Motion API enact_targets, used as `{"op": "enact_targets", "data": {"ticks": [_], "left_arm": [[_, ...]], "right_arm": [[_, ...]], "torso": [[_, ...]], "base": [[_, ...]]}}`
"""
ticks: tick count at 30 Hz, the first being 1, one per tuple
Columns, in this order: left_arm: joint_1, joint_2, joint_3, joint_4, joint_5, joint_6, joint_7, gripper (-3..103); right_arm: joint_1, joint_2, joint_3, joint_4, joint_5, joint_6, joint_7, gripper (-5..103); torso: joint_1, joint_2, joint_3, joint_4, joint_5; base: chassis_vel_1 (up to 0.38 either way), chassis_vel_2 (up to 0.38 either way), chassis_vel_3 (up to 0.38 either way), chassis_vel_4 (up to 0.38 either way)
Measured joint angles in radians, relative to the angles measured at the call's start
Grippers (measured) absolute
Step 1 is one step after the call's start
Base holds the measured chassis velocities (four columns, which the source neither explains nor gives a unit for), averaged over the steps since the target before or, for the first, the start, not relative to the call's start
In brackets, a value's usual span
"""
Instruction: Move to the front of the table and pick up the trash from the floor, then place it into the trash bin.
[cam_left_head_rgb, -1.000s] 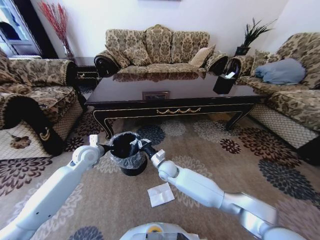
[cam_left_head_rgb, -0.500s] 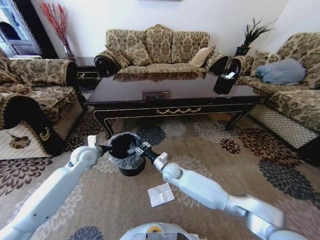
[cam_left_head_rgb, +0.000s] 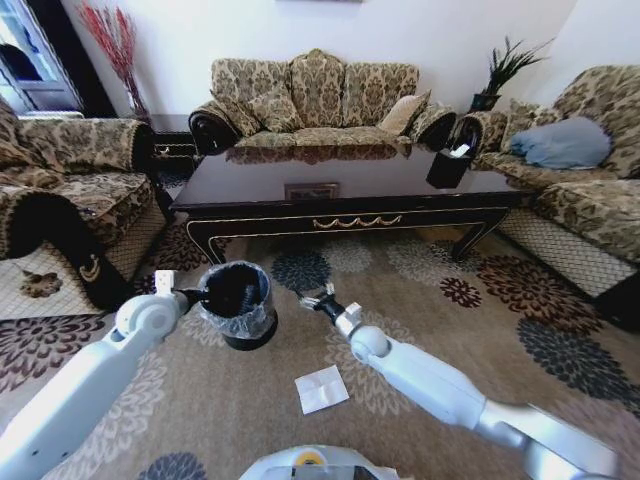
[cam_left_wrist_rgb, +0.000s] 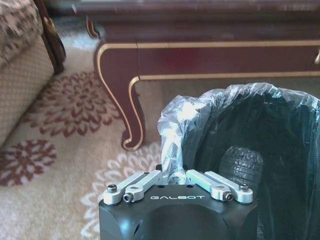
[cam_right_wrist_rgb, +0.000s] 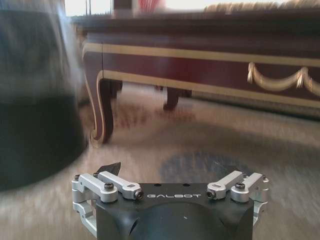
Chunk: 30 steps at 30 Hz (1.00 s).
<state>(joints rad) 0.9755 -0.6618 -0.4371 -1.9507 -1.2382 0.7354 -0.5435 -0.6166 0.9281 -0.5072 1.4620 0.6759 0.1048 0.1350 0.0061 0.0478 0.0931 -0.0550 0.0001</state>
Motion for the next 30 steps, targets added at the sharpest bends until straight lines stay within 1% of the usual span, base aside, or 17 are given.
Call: {"op": "enact_targets", "data": {"ticks": [1,2,4,5,6,7,8,9,11,13,15,16,17,18,21,26,30], "left_arm": [[0.0,0.0,0.0,0.0,0.0,0.0,0.0,3],[0.007,0.003,-0.012,-0.008,-0.002,0.0,-0.001,3],[0.037,0.006,-0.045,-0.036,-0.002,0.0,0.0,3],[0.037,0.006,-0.045,-0.036,-0.002,0.0,0.0,3],[0.053,0.006,-0.055,-0.047,0.001,0.0,0.001,3],[0.073,0.004,-0.069,-0.059,0.008,0.0,0.0,3],[0.093,0.0,-0.082,-0.07,0.013,0.0,0.0,3],[0.093,0.0,-0.082,-0.07,0.013,0.0,0.0,3],[0.131,-0.004,-0.111,-0.094,0.019,0.0,0.002,3],[0.163,-0.005,-0.142,-0.111,0.023,0.0,0.01,3],[0.171,-0.004,-0.151,-0.115,0.025,0.0,0.012,3],[0.181,-0.003,-0.163,-0.119,0.026,0.0,0.014,3],[0.192,0.0,-0.179,-0.121,0.027,0.0,0.019,3],[0.192,0.0,-0.179,-0.121,0.027,0.0,0.019,3],[0.192,0.008,-0.18,-0.113,0.036,0.0,0.023,3],[0.181,0.027,-0.172,-0.11,0.034,0.0,0.024,3],[0.205,0.045,-0.208,-0.129,0.025,0.0,0.032,3]], "right_arm": [[0.0,0.0,0.0,0.0,0.0,0.0,0.0,100],[-0.002,-0.005,-0.003,-0.015,-0.016,0.001,-0.028,100],[-0.003,-0.009,-0.008,-0.092,-0.103,0.083,-0.2,100],[-0.003,-0.009,-0.008,-0.092,-0.103,0.083,-0.2,100],[0.001,-0.006,-0.013,-0.148,-0.146,0.147,-0.295,100],[0.01,0.004,-0.018,-0.232,-0.193,0.234,-0.424,100],[0.018,0.016,-0.018,-0.301,-0.219,0.293,-0.536,100],[0.018,0.016,-0.018,-0.301,-0.219,0.293,-0.536,100],[0.032,0.03,-0.02,-0.381,-0.223,0.359,-0.69,100],[0.046,0.042,-0.015,-0.424,-0.25,0.403,-0.781,100],[0.05,0.045,-0.012,-0.435,-0.276,0.418,-0.797,100],[0.056,0.05,-0.007,-0.451,-0.326,0.44,-0.811,100],[0.066,0.066,0.004,-0.487,-0.428,0.484,-0.82,100],[0.066,0.066,0.004,-0.487,-0.428,0.484,-0.82,100],[0.07,0.1,0.022,-0.545,-0.532,0.531,-0.809,100],[0.059,0.127,0.021,-0.601,-0.597,0.573,-0.802,100],[0.047,0.13,-0.009,-0.626,-0.603,0.579,-0.801,100]], "torso": [[0.0,0.0,0.0,0.0,0.0],[0.0,0.0,0.0,-0.0001,0.0001],[0.0,0.0,0.0,-0.0002,0.0001],[0.0,0.0,0.0,-0.0002,0.0001],[0.0,0.0,0.0,-0.0001,0.0001],[0.0,0.0,0.0,-0.0001,0.0001],[0.0,0.0,0.0,0.0001,0.0],[0.0,0.0,0.0,0.0001,0.0],[0.0,0.0,0.0,-0.0001,-0.0001],[0.0,0.0,0.0,-0.0001,-0.0001],[0.0,0.0,0.0,-0.0001,0.0],[0.0,0.0,0.0,0.0001,0.0],[0.0,0.0,0.0,0.0002,-0.0003],[0.0,0.0,0.0,0.0002,-0.0003],[0.0,0.0,0.0,0.0,-0.0002],[0.0,0.0,0.0,-0.0001,-0.0003],[0.0,0.0,0.0,-0.0002,0.0]], "base": [[0.0,0.0,0.0,0.0],[0.0,0.0,0.0,0.0],[0.0,0.0,0.0,0.0],[0.0,0.0,0.0,0.0],[0.0,0.0,0.0,0.0],[0.0,0.0,0.0,0.0],[0.0,0.0,0.0,0.0],[0.0,0.0,0.0,0.0],[0.0,0.0,0.0,0.0],[0.0,0.0,0.0,0.0],[0.0,0.0,0.0,0.0],[0.0,0.0,0.0,0.0],[0.0,0.0,0.0,0.0],[0.0,0.0,0.0,0.0],[0.0,0.0,0.0,0.0],[0.0,0.0,0.0,0.0],[0.0,0.0,0.0,0.0]]}}
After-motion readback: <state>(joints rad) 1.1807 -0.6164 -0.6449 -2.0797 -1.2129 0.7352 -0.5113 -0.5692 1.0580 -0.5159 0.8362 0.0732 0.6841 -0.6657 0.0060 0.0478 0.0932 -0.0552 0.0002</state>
